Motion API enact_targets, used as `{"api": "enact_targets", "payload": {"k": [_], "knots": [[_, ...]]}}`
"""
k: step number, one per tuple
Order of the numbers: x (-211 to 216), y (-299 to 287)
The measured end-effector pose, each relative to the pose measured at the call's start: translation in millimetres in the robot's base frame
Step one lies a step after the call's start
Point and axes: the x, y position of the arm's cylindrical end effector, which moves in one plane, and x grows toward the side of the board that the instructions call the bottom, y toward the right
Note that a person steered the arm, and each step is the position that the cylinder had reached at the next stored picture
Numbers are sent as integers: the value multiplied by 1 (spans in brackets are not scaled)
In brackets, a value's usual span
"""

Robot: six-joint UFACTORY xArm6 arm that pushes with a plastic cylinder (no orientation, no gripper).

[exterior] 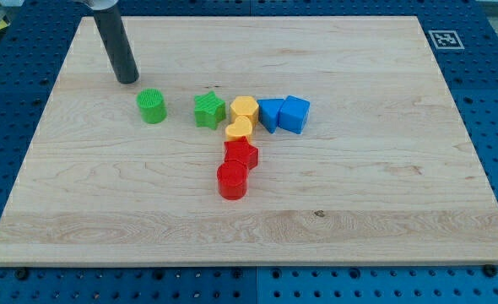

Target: Push the green circle closer to the green star

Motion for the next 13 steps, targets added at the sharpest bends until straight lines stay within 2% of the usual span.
{"api": "enact_targets", "payload": {"k": [2, 4, 5, 7, 13], "knots": [[-8, -28], [45, -31], [48, -31], [54, -1], [64, 34]]}}
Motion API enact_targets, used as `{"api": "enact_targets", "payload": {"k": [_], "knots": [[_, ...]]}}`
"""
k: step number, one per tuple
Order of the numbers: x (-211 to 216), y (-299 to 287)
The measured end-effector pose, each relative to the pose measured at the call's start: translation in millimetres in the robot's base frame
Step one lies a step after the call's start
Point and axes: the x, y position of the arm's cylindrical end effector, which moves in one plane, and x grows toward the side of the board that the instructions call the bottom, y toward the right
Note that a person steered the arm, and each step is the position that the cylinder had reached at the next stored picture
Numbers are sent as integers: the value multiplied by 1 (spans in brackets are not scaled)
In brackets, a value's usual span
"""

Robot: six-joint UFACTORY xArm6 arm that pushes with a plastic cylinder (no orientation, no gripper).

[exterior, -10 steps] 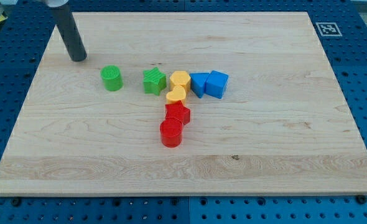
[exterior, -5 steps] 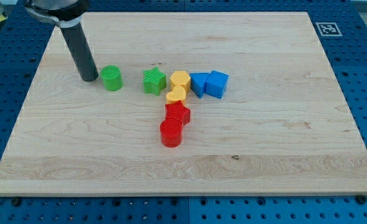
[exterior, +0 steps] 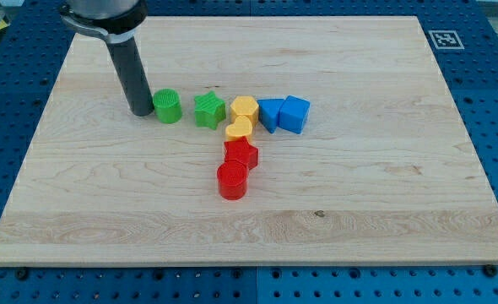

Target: Push the green circle closer to the green star

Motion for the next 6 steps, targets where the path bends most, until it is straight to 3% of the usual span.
{"api": "enact_targets", "payload": {"k": [6], "knots": [[0, 14]]}}
